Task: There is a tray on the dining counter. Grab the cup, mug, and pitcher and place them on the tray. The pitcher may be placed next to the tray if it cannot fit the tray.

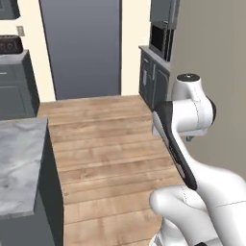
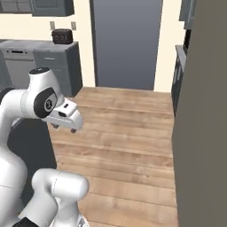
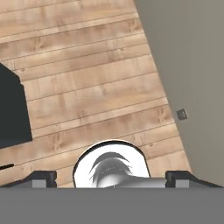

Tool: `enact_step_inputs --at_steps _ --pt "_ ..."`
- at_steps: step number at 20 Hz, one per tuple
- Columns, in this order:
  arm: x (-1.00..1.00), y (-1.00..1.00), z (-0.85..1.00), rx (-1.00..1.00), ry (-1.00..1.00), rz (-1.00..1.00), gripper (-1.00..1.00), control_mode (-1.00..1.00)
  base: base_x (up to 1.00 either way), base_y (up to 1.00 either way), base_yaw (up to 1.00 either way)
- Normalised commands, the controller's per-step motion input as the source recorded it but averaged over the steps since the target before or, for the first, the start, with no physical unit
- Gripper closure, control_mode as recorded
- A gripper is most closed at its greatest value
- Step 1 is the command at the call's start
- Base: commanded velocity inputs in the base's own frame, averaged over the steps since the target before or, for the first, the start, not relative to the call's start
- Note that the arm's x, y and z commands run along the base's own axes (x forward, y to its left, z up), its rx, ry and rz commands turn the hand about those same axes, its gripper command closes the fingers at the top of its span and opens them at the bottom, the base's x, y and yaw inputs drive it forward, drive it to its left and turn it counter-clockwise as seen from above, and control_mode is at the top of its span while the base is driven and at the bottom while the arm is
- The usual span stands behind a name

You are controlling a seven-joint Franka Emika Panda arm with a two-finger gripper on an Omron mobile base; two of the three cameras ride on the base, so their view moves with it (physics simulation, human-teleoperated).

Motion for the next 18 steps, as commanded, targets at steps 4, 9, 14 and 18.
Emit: enact_step_inputs --at_steps 4,9,14,18 --pt "0.00 0.00 0.00 0.00 0.00 0.00 -1.00 1.00 1.00 -0.74 0.00" --pt "0.00 0.00 0.00 0.00 0.00 0.00 -1.00 1.00 1.00 -0.07 -0.07" --pt "0.00 0.00 0.00 0.00 0.00 0.00 -1.00 1.00 1.00 0.12 -0.20" --pt "0.00 0.00 0.00 0.00 0.00 0.00 -1.00 1.00 1.00 0.26 -0.29"
